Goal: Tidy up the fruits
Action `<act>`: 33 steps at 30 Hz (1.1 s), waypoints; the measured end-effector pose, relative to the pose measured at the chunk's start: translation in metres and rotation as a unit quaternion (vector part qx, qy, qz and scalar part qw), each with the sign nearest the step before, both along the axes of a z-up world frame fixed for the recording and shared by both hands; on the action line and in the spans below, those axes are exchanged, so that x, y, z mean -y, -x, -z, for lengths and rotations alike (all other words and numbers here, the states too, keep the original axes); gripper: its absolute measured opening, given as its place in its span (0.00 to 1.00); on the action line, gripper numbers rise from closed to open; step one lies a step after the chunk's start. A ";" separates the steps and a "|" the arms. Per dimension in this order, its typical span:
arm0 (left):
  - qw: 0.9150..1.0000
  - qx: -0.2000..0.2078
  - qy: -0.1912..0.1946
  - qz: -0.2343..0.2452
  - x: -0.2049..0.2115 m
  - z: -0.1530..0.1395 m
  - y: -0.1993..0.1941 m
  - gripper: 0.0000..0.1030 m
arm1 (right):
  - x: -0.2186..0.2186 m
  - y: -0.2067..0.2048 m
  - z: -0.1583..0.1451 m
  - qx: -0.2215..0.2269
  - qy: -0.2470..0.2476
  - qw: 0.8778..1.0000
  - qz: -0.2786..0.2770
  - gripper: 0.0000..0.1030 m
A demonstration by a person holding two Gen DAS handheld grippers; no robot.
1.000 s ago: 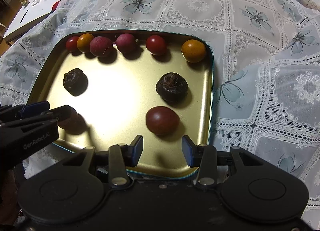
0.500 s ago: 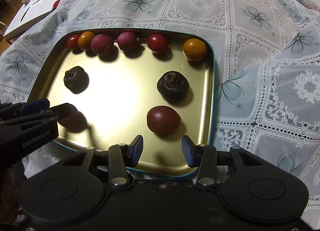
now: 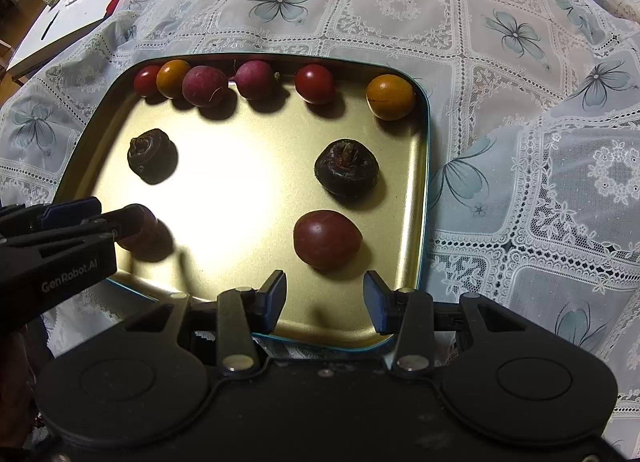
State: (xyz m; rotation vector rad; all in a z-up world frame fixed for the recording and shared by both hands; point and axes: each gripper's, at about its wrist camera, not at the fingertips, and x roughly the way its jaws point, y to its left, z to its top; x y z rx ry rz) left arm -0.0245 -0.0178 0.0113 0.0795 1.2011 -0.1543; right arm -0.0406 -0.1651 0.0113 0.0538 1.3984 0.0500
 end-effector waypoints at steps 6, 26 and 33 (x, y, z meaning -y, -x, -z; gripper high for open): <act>1.000 0.006 -0.004 -0.001 0.001 -0.001 0.002 0.48 | 0.000 0.000 0.000 -0.002 0.001 1.000 0.000 0.43; 1.000 0.003 -0.002 0.011 0.004 -0.002 0.003 0.48 | -0.001 0.000 0.003 -0.014 -0.003 1.000 -0.001 0.43; 1.000 0.000 0.001 0.015 0.005 -0.001 0.003 0.48 | -0.002 0.000 0.003 -0.015 -0.003 1.000 -0.001 0.43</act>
